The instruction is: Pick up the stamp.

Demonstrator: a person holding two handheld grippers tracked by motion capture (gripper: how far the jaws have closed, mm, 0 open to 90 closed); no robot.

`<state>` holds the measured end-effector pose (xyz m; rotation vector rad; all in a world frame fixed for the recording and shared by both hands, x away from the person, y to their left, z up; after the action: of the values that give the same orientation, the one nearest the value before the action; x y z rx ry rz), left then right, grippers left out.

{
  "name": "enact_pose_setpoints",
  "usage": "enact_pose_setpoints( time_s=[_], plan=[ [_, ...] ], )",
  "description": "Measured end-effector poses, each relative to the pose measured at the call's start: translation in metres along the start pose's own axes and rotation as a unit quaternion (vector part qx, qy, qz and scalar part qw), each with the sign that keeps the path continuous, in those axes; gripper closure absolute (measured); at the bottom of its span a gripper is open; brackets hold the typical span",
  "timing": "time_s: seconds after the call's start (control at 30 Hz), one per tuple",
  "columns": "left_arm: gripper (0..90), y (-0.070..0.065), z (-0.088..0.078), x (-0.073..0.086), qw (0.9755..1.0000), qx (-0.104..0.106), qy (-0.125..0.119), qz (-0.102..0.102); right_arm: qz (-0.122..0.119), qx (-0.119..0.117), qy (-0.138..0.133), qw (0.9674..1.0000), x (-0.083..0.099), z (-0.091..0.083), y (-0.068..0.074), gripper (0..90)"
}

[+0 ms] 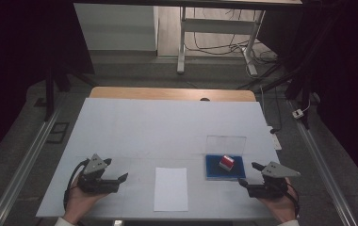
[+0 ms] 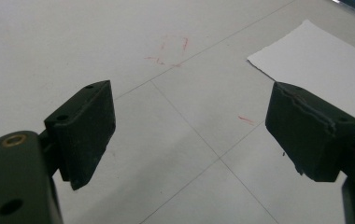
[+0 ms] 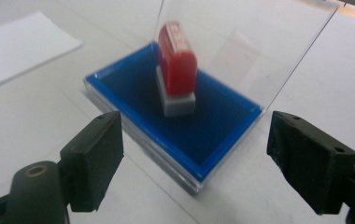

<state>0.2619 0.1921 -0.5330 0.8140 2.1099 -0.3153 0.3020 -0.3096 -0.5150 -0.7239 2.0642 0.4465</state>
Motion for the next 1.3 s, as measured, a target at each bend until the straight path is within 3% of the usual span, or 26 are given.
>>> enact_pose_setpoints(
  time_s=[0.23, 0.73, 0.97, 1.1, 1.23, 1.3],
  plan=[
    [17.0, 0.000, 0.001, 0.000, 1.0000, -0.002, 0.004, 0.006, -0.008, -0.006, -0.006, 0.9999, -0.018, -0.006, 0.004, 21.4],
    [18.1, 0.001, 0.005, -0.001, 0.9999, 0.000, 0.008, 0.014, -0.028, -0.032, 0.032, 0.9986, -0.061, -0.002, 0.016, 23.5],
    [18.4, 0.001, 0.006, -0.001, 0.9998, 0.000, 0.010, 0.015, -0.028, -0.047, 0.056, 0.9969, -0.079, 0.008, 0.020, 23.7],
    [18.4, 0.001, 0.007, -0.001, 0.9998, 0.000, 0.014, 0.015, -0.034, -0.061, 0.079, 0.9944, -0.091, 0.017, 0.025, 23.7],
    [18.4, 0.001, 0.007, 0.000, 0.9998, -0.002, 0.014, 0.014, -0.037, -0.071, 0.071, 0.9943, -0.094, 0.021, 0.029, 24.4],
    [18.5, 0.001, 0.007, 0.000, 0.9998, -0.002, 0.014, 0.013, -0.044, -0.068, 0.086, 0.9930, -0.092, 0.024, 0.029, 24.4]
  ],
)
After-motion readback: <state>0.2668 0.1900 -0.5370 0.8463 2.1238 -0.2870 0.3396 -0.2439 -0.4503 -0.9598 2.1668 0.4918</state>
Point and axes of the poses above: each handheld gripper's, and its own axes: z roughly forward along the jaws, x roughly out of its underside, y roughly to its left, the point moved 4 cm from there along z, roughly forward along the jaws, and after that the axes turned 9 degrees about z, right-handed, at the moved point
